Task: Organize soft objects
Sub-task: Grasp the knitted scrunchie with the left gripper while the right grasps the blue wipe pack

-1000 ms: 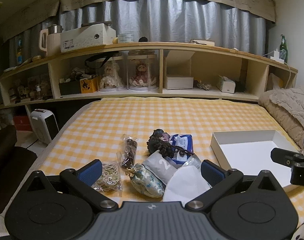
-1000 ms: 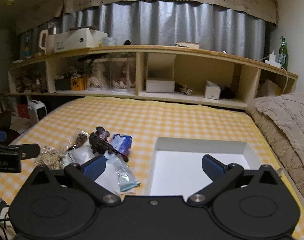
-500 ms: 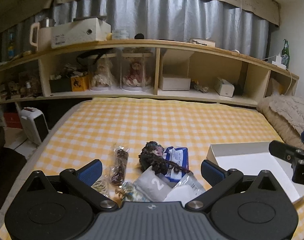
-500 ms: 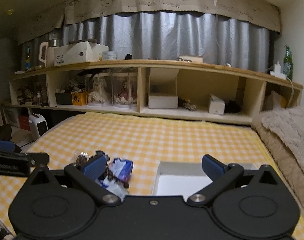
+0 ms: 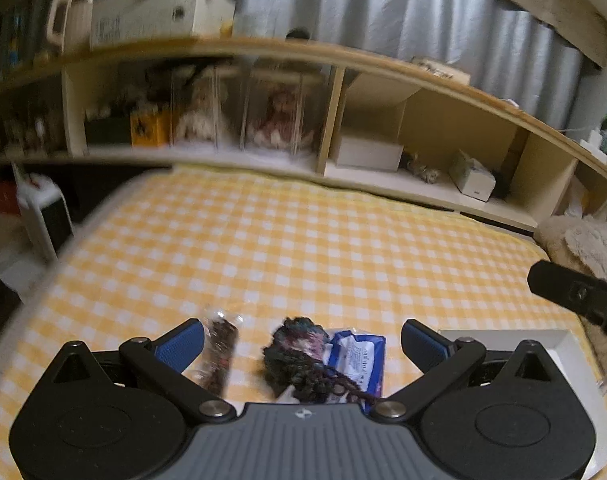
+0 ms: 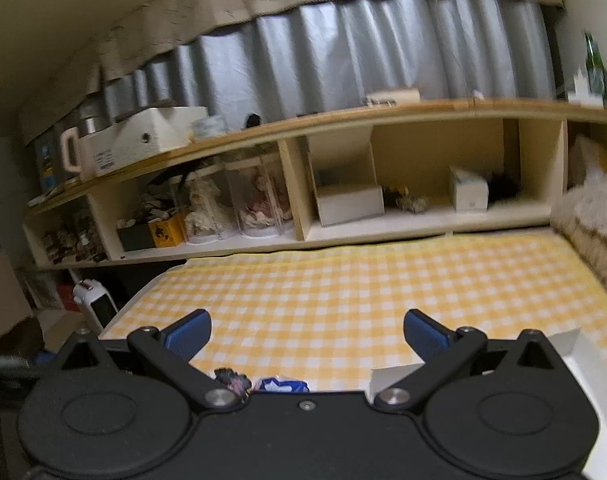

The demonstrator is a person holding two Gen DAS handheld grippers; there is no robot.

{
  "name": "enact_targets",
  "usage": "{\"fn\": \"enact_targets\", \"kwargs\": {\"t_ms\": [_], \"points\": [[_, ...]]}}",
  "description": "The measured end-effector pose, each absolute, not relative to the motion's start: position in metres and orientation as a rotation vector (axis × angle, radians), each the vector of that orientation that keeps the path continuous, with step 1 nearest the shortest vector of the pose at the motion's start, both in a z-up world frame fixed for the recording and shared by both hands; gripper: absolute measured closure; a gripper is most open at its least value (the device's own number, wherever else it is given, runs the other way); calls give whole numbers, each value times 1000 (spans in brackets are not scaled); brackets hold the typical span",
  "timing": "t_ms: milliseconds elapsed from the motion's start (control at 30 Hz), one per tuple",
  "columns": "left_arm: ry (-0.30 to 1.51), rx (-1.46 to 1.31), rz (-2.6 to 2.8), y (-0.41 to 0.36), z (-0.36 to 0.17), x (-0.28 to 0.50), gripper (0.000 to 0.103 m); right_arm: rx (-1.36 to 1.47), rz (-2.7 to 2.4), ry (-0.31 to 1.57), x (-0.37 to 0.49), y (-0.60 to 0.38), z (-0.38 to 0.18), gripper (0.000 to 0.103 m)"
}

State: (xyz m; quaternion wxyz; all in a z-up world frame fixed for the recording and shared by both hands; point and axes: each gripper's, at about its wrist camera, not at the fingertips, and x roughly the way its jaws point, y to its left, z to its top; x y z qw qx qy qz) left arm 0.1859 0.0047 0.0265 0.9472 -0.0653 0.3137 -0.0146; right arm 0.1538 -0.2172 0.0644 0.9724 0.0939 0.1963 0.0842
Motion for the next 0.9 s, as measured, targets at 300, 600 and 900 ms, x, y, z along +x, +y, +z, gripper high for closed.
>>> {"fn": "enact_targets", "kwargs": {"t_ms": [300, 600, 900], "points": [[766, -204, -137, 13, -36, 236, 1, 398, 264, 571, 224, -223, 24, 1], [867, -157, -156, 9, -84, 269, 9, 501, 329, 749, 259, -219, -37, 19], [916, -192, -152, 18, -109, 286, 44, 477, 406, 871, 284, -191, -70, 32]]}}
